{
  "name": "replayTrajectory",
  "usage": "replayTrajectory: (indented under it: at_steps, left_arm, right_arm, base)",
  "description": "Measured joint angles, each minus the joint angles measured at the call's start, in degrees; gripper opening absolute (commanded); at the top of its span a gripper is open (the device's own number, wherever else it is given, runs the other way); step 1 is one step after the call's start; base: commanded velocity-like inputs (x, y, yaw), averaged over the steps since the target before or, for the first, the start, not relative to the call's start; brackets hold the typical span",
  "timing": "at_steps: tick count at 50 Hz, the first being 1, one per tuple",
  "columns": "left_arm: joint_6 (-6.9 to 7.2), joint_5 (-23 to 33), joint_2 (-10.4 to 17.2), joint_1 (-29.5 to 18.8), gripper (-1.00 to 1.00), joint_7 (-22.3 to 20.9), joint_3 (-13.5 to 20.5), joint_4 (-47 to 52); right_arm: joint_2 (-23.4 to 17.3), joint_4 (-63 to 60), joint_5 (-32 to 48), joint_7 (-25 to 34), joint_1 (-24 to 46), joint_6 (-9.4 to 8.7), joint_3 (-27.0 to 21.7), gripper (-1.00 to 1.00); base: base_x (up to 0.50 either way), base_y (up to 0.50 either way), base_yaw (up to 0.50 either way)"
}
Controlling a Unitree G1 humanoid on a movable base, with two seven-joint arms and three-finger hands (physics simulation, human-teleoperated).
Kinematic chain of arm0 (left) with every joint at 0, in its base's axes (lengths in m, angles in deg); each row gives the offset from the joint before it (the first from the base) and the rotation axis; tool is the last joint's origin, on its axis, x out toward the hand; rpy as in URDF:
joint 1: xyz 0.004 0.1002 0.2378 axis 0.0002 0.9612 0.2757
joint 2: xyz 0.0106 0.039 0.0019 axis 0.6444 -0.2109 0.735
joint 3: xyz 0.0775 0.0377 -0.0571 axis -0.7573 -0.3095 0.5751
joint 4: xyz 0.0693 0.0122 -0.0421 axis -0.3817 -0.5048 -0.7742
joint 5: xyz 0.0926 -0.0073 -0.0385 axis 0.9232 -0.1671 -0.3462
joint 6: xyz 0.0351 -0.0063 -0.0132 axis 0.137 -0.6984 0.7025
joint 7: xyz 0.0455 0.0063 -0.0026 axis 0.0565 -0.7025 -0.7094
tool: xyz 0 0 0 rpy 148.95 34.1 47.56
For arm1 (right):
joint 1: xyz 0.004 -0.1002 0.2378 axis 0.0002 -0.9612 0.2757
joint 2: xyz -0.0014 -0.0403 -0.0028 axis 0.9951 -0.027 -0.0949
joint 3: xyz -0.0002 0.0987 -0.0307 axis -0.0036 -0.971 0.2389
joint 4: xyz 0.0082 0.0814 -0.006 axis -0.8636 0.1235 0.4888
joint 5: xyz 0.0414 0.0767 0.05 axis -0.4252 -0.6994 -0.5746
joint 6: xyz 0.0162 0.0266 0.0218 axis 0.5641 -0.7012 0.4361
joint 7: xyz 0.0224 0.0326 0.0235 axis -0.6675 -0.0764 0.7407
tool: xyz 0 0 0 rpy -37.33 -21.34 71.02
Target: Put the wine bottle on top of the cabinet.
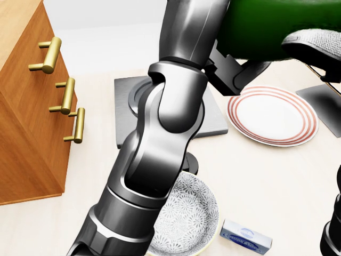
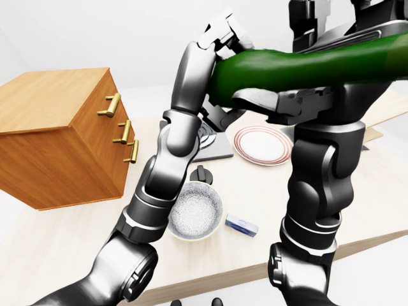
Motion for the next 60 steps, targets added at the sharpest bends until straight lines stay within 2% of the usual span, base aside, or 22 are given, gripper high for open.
replayTrajectory:
  at_steps: [11, 16, 19, 32, 38, 44, 51, 60]
  left_arm:
    - [0.0, 0.5, -2.0, 1.18, -1.0, -1.75, -0.37, 1.82]
    - [0.0, -2.26, -0.76, -1.18, -1.0, -2.34, 0.95, 1.15]
    - [0.0, -5.15, 1.1, -4.23, -1.0, -2.55, 2.57, 0.13]
    - [0.0, -20.55, 13.66, -19.47, -1.0, -1.42, 8.73, -4.55]
    - [0.0, -28.02, 19.57, -25.0, -1.0, -1.54, 11.2, -5.96]
    - [0.0, -34.43, 26.59, -30.03, -1.0, -2.81, 13.43, -6.91]
    - [0.0, -39.07, 35.17, -34.44, -1.0, -5.13, 15.6, -10.68]
    - [0.0, -41.85, 44.37, -37.55, -1.0, -9.9, 16.82, -16.6]
  right_arm:
    - [0.38, -4.45, -2.63, -2.79, -3.84, 0.0, -2.04, 1.0]
    - [0.93, -8.59, -4.93, -4.48, -6.57, 0.0, -4.13, 1.0]
    - [1.3, -11.17, -6.29, -5.27, -8.99, 0.0, -5.23, 1.0]
    - [2.47, -17.38, -8.65, -5.84, -19.74, 0.0, -6.13, 1.0]
    - [3.37, -18.13, -6.98, -3.67, -25.14, 0.0, -5.11, 1.0]
    - [4.74, -18.03, -4.16, -0.34, -30.17, 0.0, -4.1, 1.0]
    - [6.35, -16.57, -0.56, 3.82, -34.19, 0.0, -3.29, 1.0]
    - [7.39, -15.55, 2.21, 6.92, -35.52, 0.0, -3.5, 1.0]
  base:
    - [0.0, 0.0, 0.0]
    - [0.0, 0.0, 0.0]
    - [0.0, 0.0, 0.0]
    - [0.0, 0.0, 0.0]
    - [0.0, 0.0, 0.0]
    - [0.0, 0.0, 0.0]
    - [0.0, 0.0, 0.0]
    - [0.0, 0.0, 0.0]
